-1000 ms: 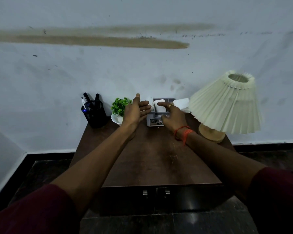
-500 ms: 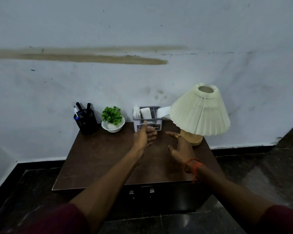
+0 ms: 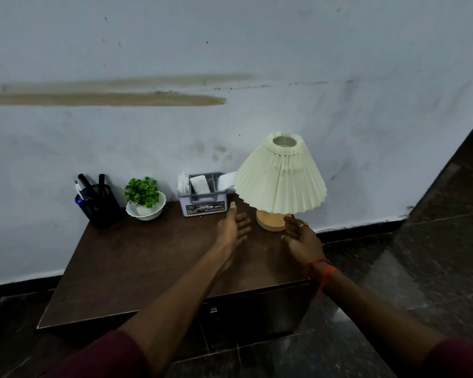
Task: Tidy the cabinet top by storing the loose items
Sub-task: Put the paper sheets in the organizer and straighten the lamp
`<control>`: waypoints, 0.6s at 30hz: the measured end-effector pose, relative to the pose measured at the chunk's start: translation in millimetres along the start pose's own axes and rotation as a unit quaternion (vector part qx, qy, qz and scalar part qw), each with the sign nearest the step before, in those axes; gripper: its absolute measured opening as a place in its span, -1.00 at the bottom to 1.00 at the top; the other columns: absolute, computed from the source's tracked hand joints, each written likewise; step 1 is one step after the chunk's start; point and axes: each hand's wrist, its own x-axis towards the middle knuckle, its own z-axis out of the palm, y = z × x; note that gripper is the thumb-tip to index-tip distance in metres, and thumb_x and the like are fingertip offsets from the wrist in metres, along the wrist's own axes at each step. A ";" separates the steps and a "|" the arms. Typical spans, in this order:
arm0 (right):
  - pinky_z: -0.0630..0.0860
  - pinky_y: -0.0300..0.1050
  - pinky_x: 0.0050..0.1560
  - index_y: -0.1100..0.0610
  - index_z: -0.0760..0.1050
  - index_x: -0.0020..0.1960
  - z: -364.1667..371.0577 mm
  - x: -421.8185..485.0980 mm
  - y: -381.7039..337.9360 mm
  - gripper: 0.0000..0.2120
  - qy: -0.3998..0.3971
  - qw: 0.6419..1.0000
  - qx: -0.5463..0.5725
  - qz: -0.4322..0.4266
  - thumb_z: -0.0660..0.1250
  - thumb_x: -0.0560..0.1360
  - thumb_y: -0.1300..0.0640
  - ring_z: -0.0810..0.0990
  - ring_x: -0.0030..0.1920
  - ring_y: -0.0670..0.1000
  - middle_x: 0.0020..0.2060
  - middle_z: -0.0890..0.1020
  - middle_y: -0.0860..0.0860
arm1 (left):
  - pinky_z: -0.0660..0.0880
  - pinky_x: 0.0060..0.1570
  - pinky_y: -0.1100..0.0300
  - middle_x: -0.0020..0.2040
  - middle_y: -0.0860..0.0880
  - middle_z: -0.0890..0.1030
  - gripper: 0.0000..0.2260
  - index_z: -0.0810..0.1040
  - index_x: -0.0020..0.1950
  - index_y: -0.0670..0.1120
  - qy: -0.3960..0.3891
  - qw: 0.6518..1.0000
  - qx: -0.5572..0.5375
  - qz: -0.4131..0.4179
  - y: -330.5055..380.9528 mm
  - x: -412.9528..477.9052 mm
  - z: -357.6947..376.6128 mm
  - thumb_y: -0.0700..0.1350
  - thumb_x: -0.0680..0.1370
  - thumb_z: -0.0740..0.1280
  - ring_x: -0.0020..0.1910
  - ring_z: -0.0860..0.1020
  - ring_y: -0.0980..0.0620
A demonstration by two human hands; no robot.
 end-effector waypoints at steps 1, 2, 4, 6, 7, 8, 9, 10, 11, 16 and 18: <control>0.38 -0.10 0.35 0.11 0.44 0.33 -0.8 3.4 0.9 -0.54 0.007 0.999 0.029 0.015 0.31 0.46 0.37 0.51 0.27 0.00 0.26 0.55 0.07 | 0.38 0.26 0.03 0.31 -0.18 0.53 -0.46 0.48 0.34 -0.21 -0.003 1.000 -0.008 -0.003 -0.8 0.1 1.2 0.18 0.63 0.05 0.28 0.51 -0.16; 0.38 -0.06 0.37 0.07 0.46 0.30 -1.1 6.3 1.7 -0.57 0.015 0.998 0.055 0.035 0.31 0.47 0.33 0.52 0.25 -0.01 0.24 0.56 0.05 | 0.38 0.28 0.02 0.32 -0.18 0.53 -0.45 0.47 0.35 -0.21 -0.008 1.000 -0.018 -0.008 -2.3 1.0 2.6 0.19 0.63 0.05 0.29 0.50 -0.15; 0.43 0.03 0.33 -0.02 0.49 0.25 1.0 12.7 2.1 -0.62 0.031 0.987 0.130 0.083 0.30 0.48 0.26 0.54 0.21 0.01 0.22 0.58 0.02 | 0.35 0.32 0.02 0.35 -0.17 0.51 -0.42 0.43 0.39 -0.20 -0.016 0.999 -0.045 -0.024 -5.3 3.1 5.0 0.22 0.61 0.04 0.32 0.47 -0.15; 0.47 0.00 0.27 0.04 0.45 0.32 4.8 17.2 -1.3 -0.64 0.032 0.964 0.229 0.128 0.23 0.54 0.23 0.52 0.24 0.04 0.26 0.54 0.04 | 0.31 0.35 0.02 0.37 -0.17 0.48 -0.38 0.40 0.42 -0.19 -0.024 0.996 -0.074 -0.044 -7.3 4.4 7.5 0.25 0.60 0.05 0.36 0.43 -0.14; 0.45 0.01 0.26 0.08 0.41 0.37 6.4 19.6 -3.1 -0.63 0.030 0.951 0.273 0.145 0.20 0.57 0.22 0.48 0.30 0.06 0.29 0.51 0.05 | 0.28 0.36 0.03 0.39 -0.17 0.46 -0.37 0.38 0.43 -0.18 -0.027 0.994 -0.087 -0.053 -8.1 5.8 9.0 0.27 0.59 0.05 0.39 0.41 -0.14; 0.43 0.02 0.26 0.10 0.38 0.40 7.3 21.6 -4.9 -0.62 0.028 0.939 0.303 0.157 0.17 0.59 0.20 0.45 0.34 0.06 0.31 0.49 0.06 | 0.27 0.38 0.03 0.41 -0.17 0.44 -0.36 0.36 0.44 -0.18 -0.029 0.993 -0.099 -0.061 -8.9 7.7 10.6 0.28 0.58 0.05 0.41 0.38 -0.14; 0.42 0.02 0.26 0.10 0.37 0.41 8.4 23.9 -5.3 -0.62 0.029 0.931 0.323 0.165 0.16 0.60 0.16 0.44 0.35 0.06 0.32 0.48 0.05 | 0.25 0.39 0.02 0.42 -0.17 0.42 -0.35 0.34 0.46 -0.18 -0.029 0.991 -0.109 -0.068 -9.5 9.9 12.0 0.29 0.58 0.05 0.43 0.36 -0.14; 0.41 0.03 0.27 0.09 0.38 0.40 9.4 25.5 -5.6 -0.63 0.030 0.926 0.335 0.172 0.15 0.60 0.12 0.43 0.36 0.06 0.33 0.48 0.04 | 0.23 0.41 0.01 0.44 -0.17 0.40 -0.33 0.32 0.47 -0.18 -0.029 0.990 -0.116 -0.072 -9.9 12.4 12.9 0.29 0.57 0.05 0.44 0.35 -0.14; 0.40 0.03 0.27 0.08 0.40 0.38 10.1 27.4 -6.1 -0.64 0.030 0.923 0.343 0.175 0.15 0.60 0.08 0.44 0.35 0.05 0.31 0.49 0.03 | 0.22 0.43 0.00 0.44 -0.17 0.39 -0.32 0.31 0.48 -0.18 -0.028 0.990 -0.121 -0.074 -10.0 15.4 13.8 0.30 0.57 0.05 0.45 0.34 -0.14; 0.42 0.02 0.28 0.04 0.48 0.15 11.7 39.2 -3.7 -0.81 0.047 0.911 0.360 0.193 0.16 0.59 0.10 0.49 0.16 -0.01 0.16 0.54 0.01 | 0.21 0.46 -0.01 0.46 -0.16 0.37 -0.30 0.30 0.49 -0.16 -0.032 0.988 -0.127 -0.080 -13.0 30.2 20.3 0.32 0.56 0.05 0.45 0.33 -0.13; 0.43 0.00 0.25 0.04 0.47 0.10 12.9 43.2 -2.7 -0.83 0.053 0.907 0.366 0.201 0.15 0.59 0.11 0.49 0.12 -0.01 0.11 0.55 0.01 | 0.19 0.47 0.00 0.47 -0.16 0.36 -0.30 0.29 0.49 -0.16 -0.039 0.987 -0.128 -0.084 -15.3 33.3 23.6 0.33 0.55 0.05 0.46 0.31 -0.13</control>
